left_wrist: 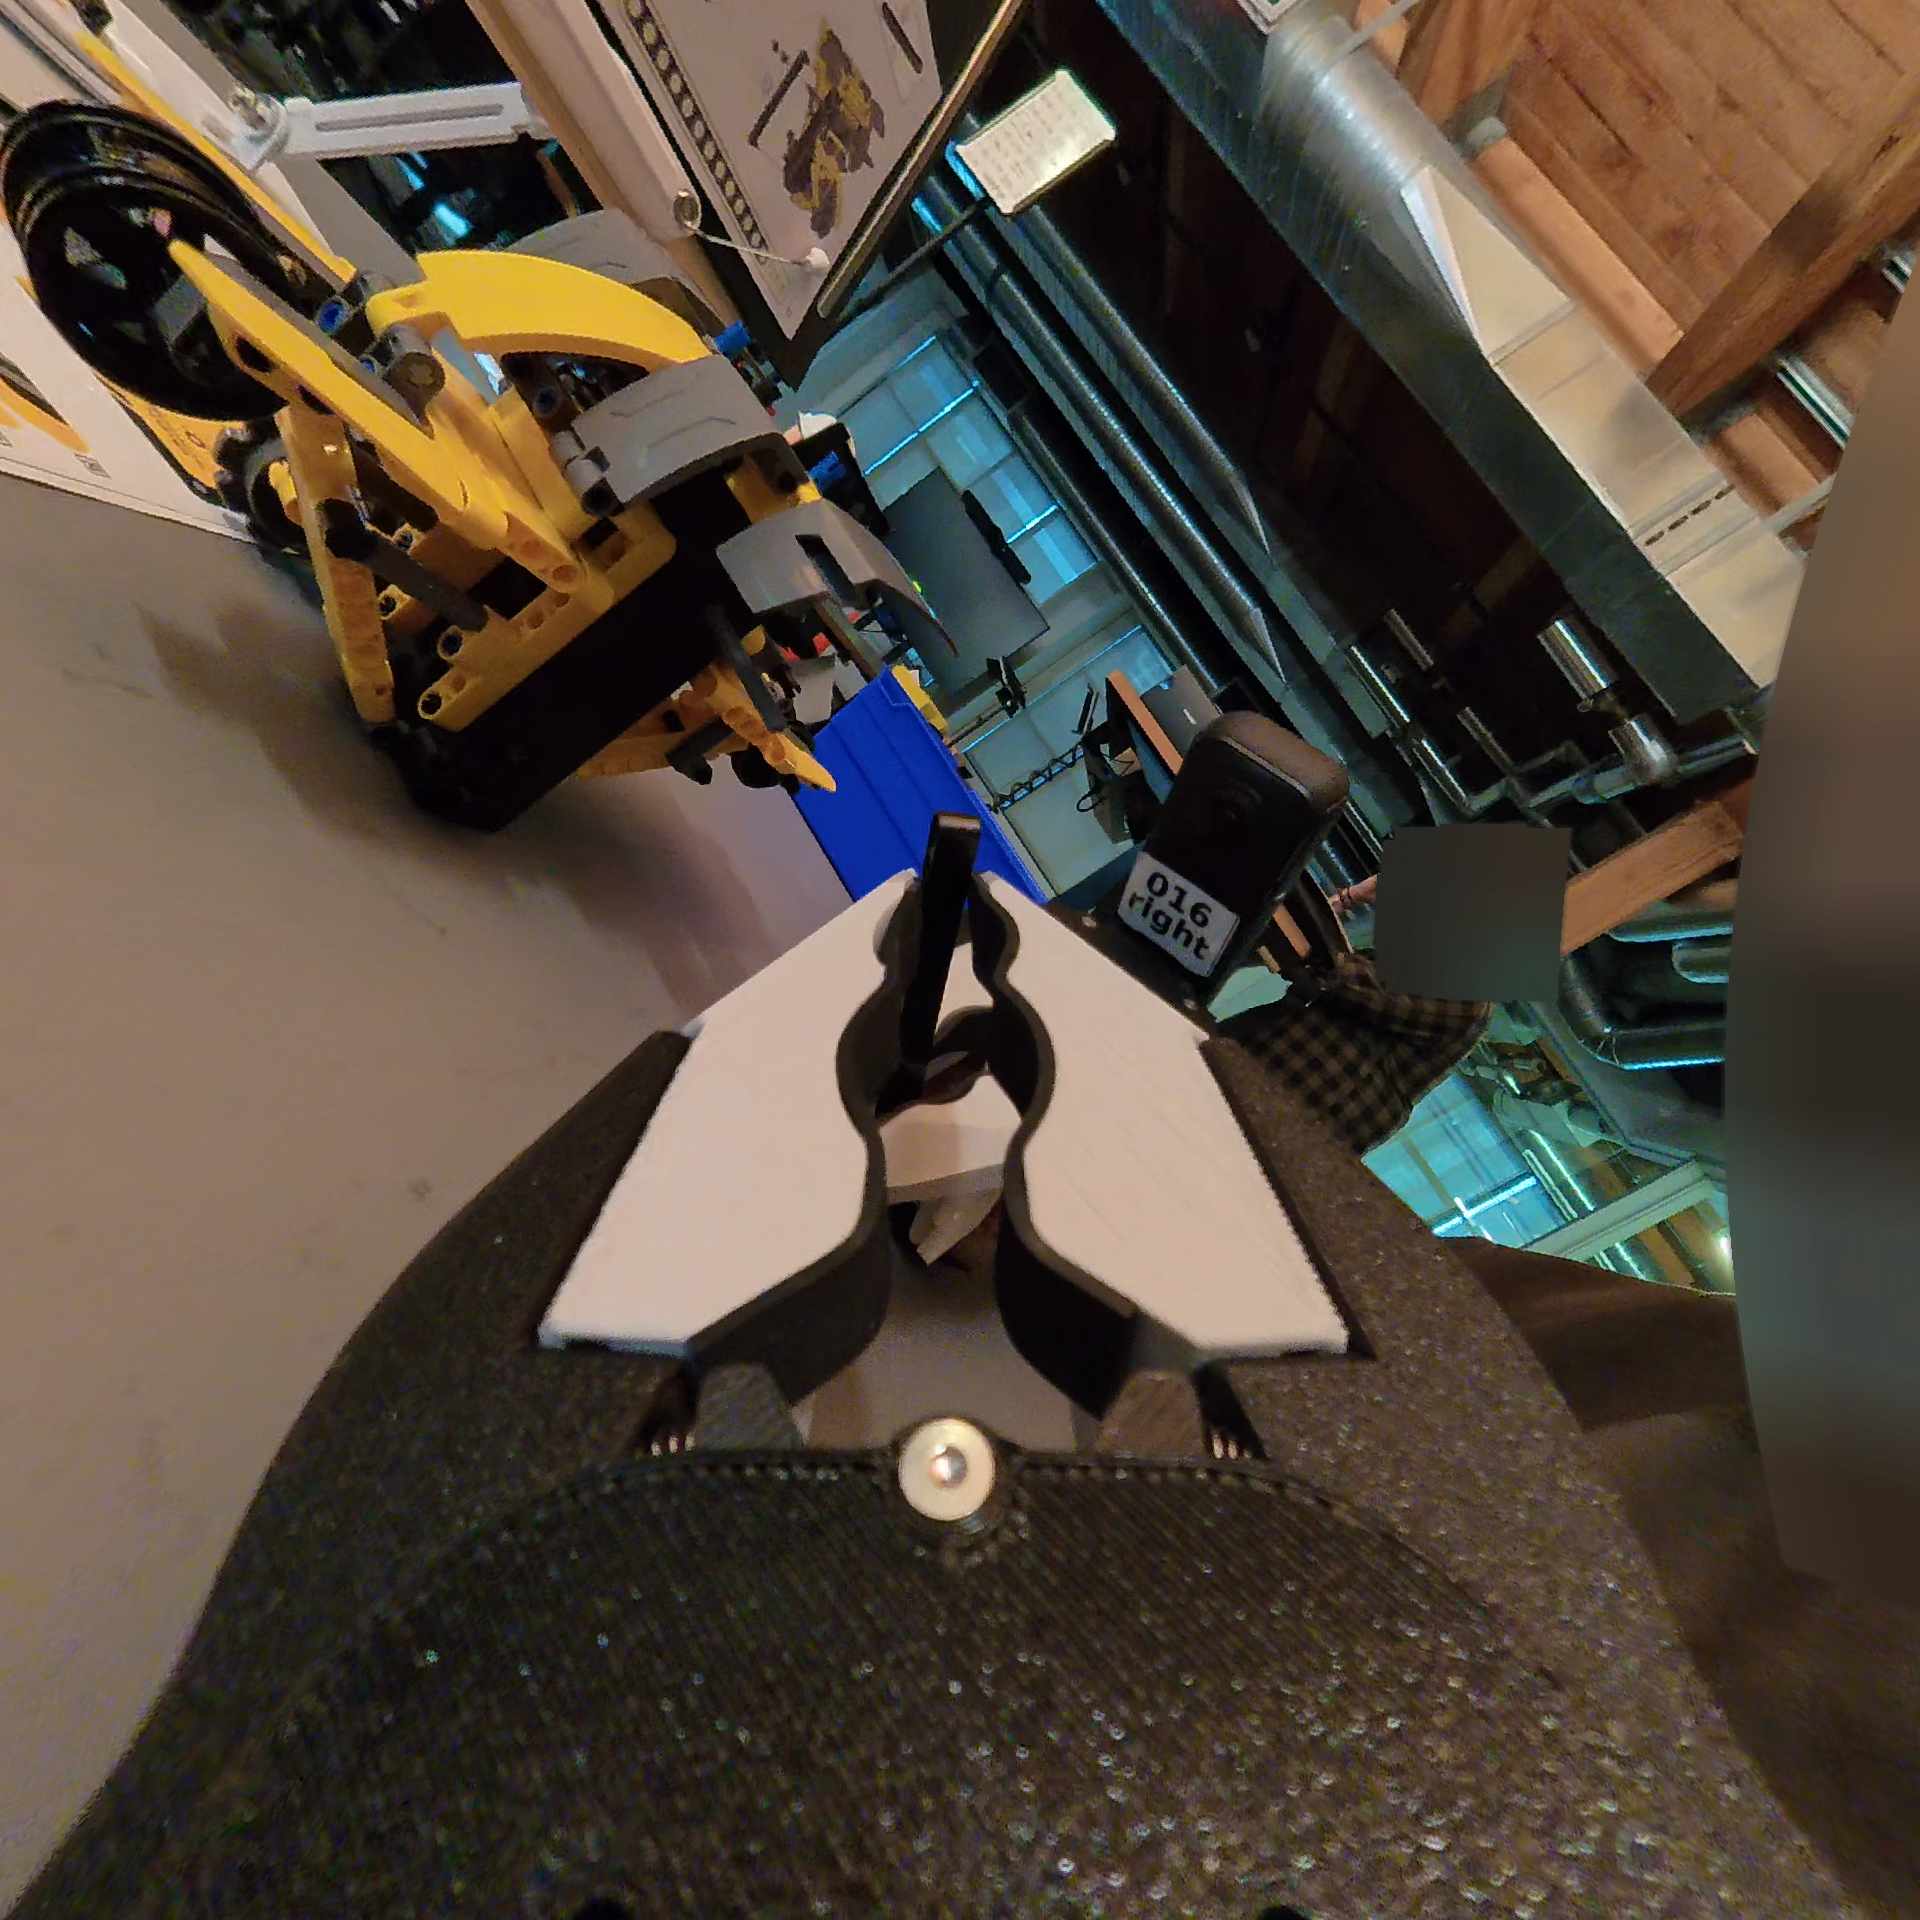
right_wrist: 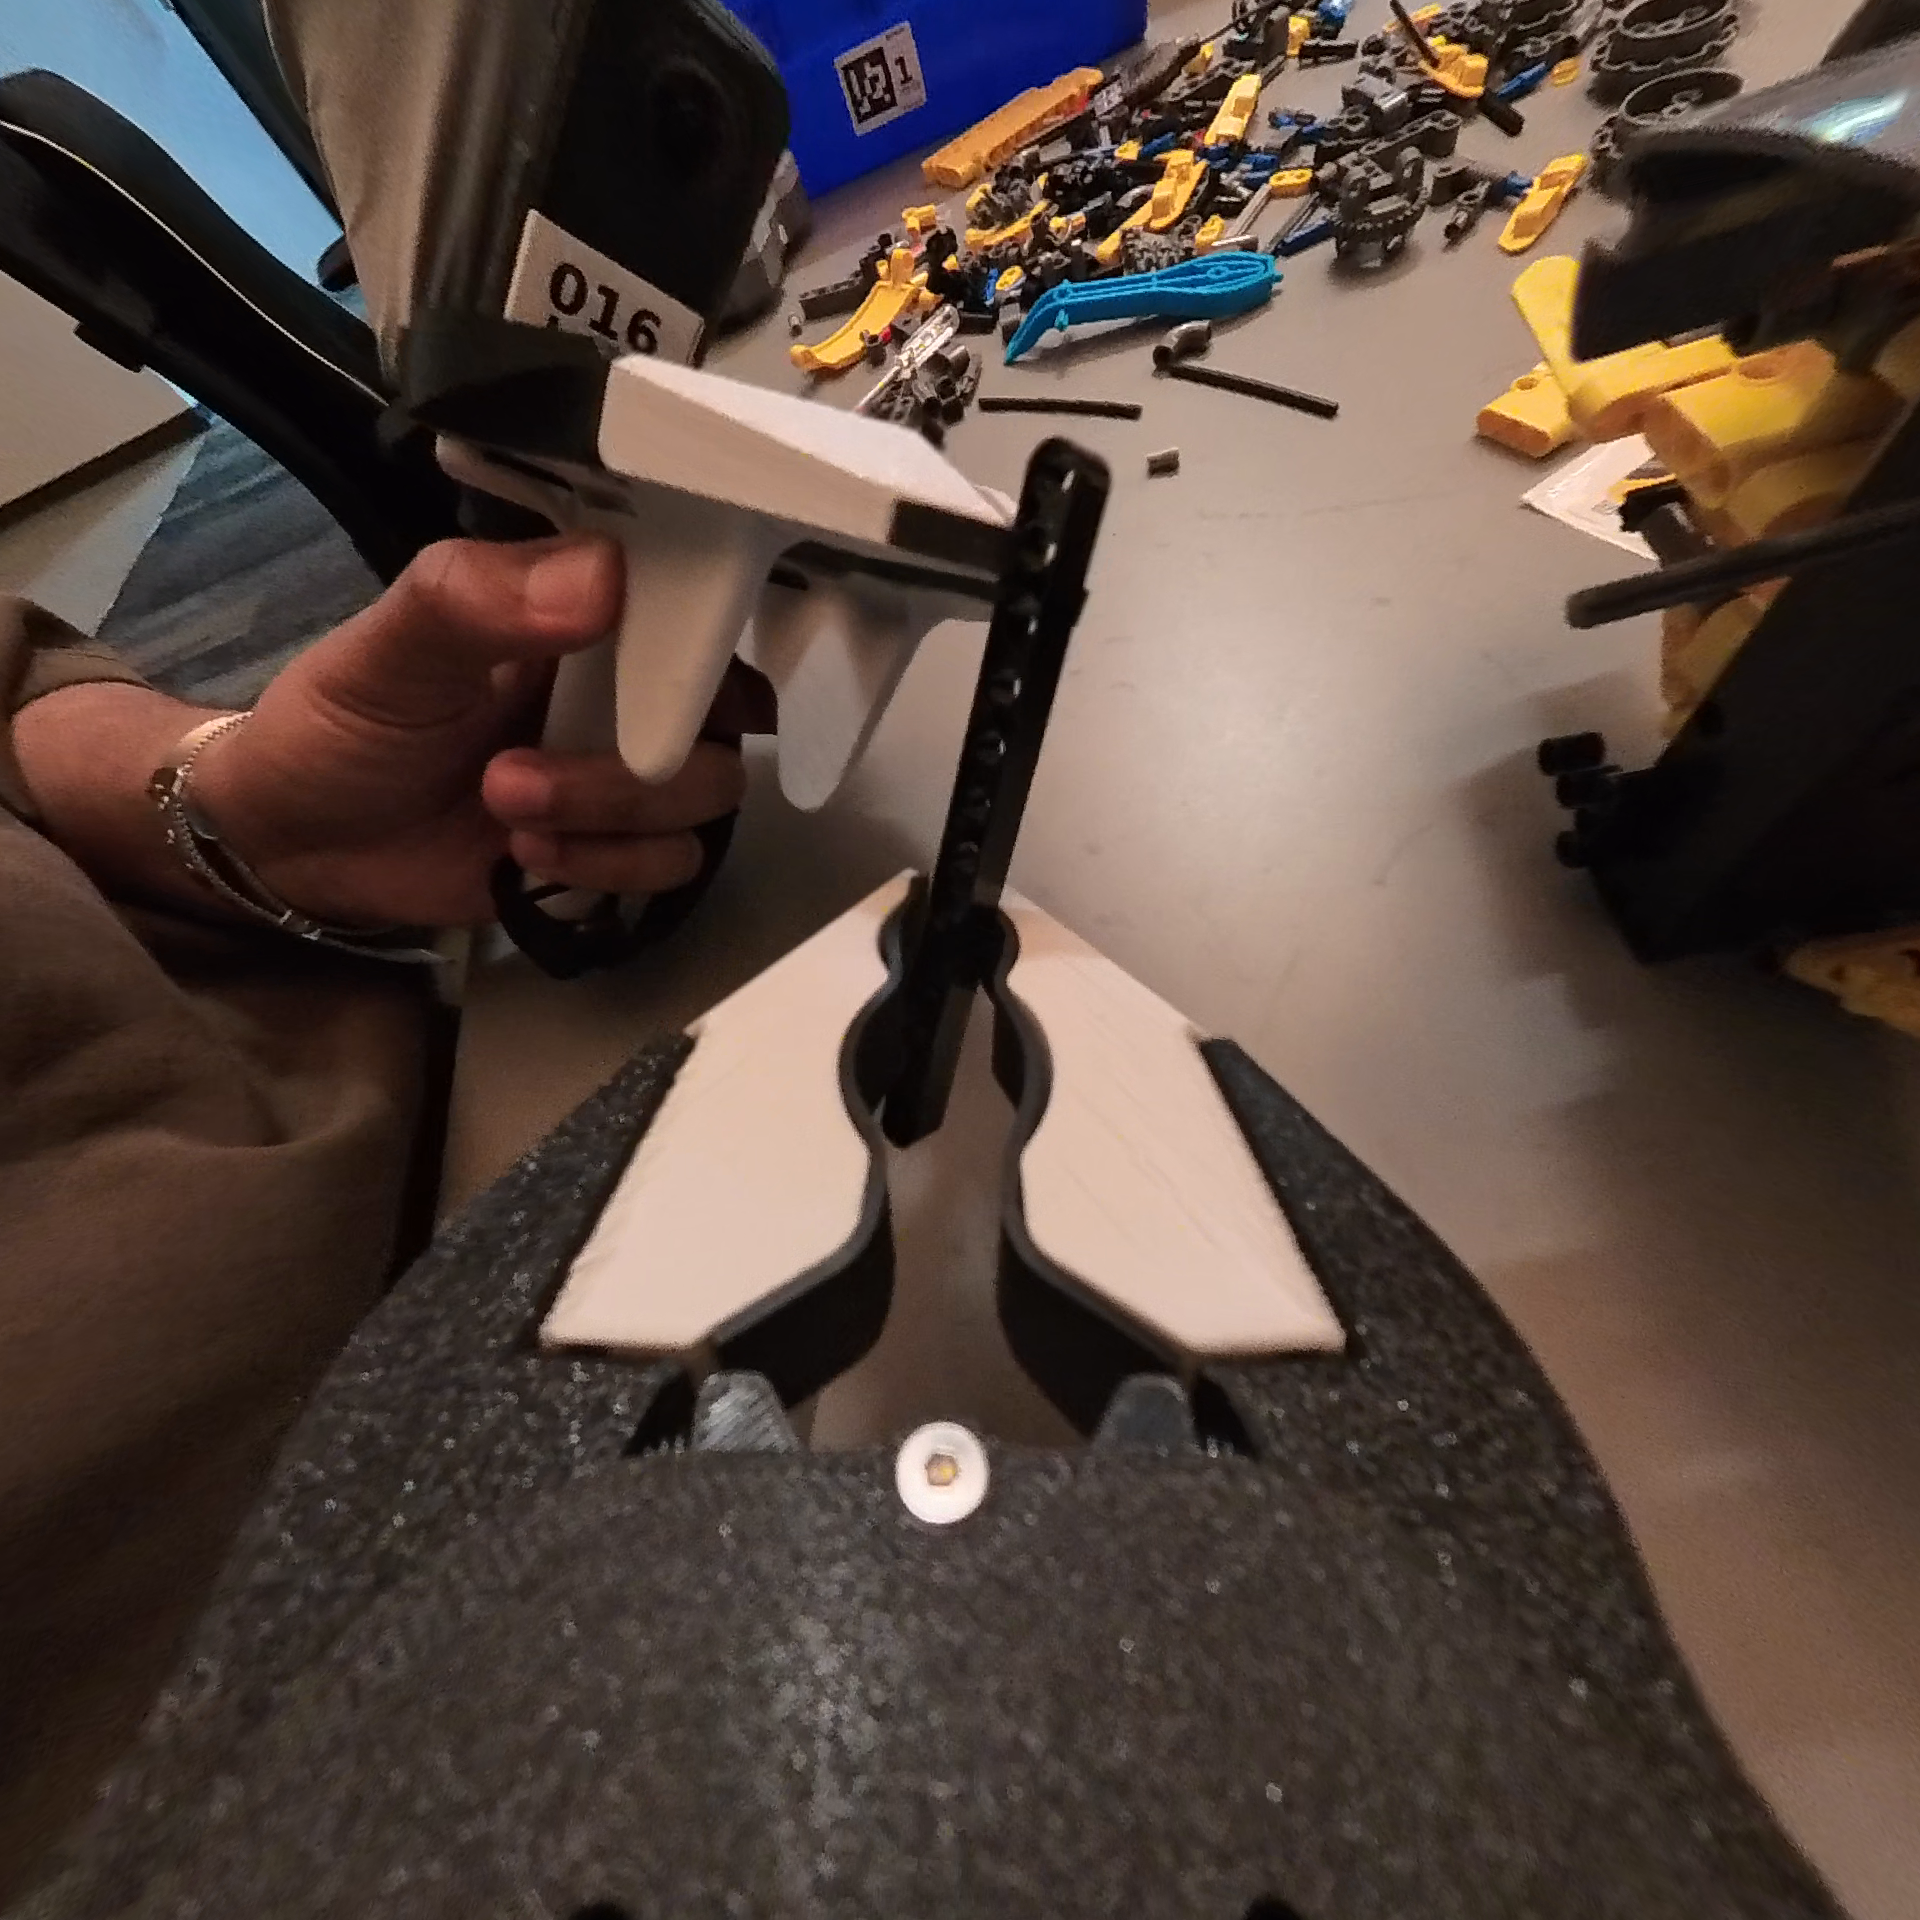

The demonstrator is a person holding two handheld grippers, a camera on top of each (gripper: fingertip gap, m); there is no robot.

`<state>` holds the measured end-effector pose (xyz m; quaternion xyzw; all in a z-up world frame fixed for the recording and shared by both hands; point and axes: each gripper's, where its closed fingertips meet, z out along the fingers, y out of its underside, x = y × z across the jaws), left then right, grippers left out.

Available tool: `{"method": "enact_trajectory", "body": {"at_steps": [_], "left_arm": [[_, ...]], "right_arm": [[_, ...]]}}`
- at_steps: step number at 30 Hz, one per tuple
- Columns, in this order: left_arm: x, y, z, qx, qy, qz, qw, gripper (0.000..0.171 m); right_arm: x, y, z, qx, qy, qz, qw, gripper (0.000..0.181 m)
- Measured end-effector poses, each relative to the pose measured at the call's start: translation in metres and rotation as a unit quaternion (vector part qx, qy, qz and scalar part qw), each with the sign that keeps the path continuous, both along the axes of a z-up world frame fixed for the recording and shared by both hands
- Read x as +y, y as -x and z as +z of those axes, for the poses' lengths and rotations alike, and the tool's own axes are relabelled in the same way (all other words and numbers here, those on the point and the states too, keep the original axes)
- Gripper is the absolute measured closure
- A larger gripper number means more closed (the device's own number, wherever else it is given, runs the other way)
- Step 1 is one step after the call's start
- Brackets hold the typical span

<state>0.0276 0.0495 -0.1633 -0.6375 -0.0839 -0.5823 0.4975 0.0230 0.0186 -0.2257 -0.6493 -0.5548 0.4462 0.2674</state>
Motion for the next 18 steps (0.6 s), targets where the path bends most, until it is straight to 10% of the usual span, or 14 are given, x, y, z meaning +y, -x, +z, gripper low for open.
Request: {"method": "enact_trajectory", "body": {"at_steps": [7,18], "left_arm": [[0.002,0.012,-0.001,-0.018,0.003,0.022,1.0,0.167],[-0.003,0.022,-0.009,0.009,0.015,0.036,0.999,0.167]], "right_arm": [[-0.007,0.002,0.0,0.004,-0.017,0.012,1.0,0.146],[0.007,0.0,-0.003,-0.019,-0.117,-0.019,0.993,0.17]]}}
